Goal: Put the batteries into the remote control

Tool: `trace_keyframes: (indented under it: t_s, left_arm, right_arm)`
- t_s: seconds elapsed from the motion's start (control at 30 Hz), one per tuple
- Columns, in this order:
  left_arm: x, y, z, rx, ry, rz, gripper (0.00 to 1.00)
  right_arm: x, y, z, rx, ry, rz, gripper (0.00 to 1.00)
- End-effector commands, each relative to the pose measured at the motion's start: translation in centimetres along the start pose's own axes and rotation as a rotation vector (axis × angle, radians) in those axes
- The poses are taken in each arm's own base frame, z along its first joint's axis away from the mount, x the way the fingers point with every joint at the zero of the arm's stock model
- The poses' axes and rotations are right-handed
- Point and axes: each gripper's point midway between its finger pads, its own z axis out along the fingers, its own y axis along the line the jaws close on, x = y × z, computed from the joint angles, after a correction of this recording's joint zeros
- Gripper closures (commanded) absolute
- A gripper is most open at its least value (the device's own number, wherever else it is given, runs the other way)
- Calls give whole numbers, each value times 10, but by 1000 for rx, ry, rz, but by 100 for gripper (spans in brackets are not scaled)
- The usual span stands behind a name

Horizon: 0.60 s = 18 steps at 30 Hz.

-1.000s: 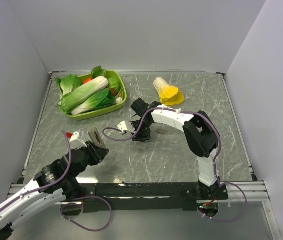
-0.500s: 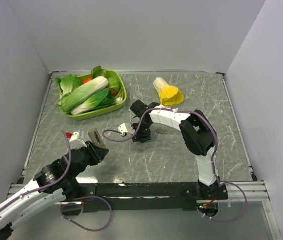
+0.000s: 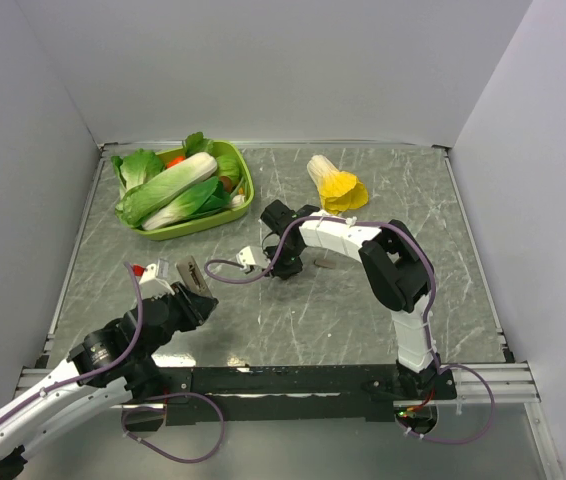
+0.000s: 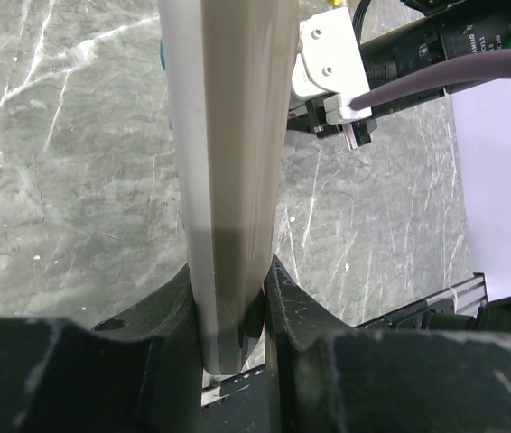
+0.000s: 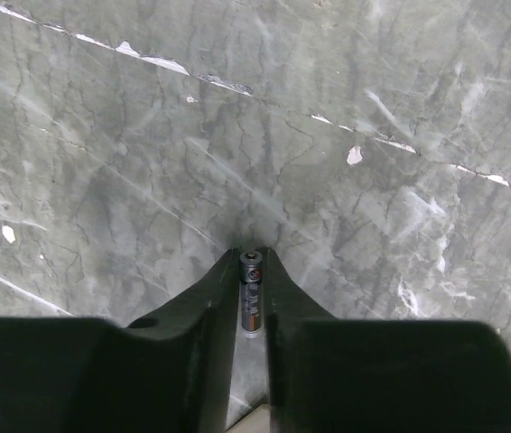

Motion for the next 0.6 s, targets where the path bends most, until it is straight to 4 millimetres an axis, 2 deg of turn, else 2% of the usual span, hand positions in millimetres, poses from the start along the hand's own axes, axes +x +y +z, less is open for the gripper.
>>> trace_keyframes:
  t_s: [0.0, 0.1, 0.2, 0.4, 0.5, 0.57]
  left_arm:
    - [-13, -17, -3, 49, -33, -32, 99]
    - [-10, -17, -2, 53, -23, -32, 99]
    - [-7, -19, 0, 64, -14, -31, 99]
    - [5, -19, 9, 74, 20, -27, 99]
    - [13, -20, 15, 88, 40, -23, 99]
    - [19, -19, 20, 100, 49, -22, 99]
  right_arm:
    - [17, 12, 10, -61, 62, 54, 88]
    - [14, 15, 4, -77, 65, 121, 93]
    - [16, 15, -2, -40, 82, 191, 93]
    - [28, 18, -2, 35, 141, 435, 95]
    - [28, 19, -4, 97, 134, 580, 100]
    - [27, 18, -5, 130, 123, 632, 100]
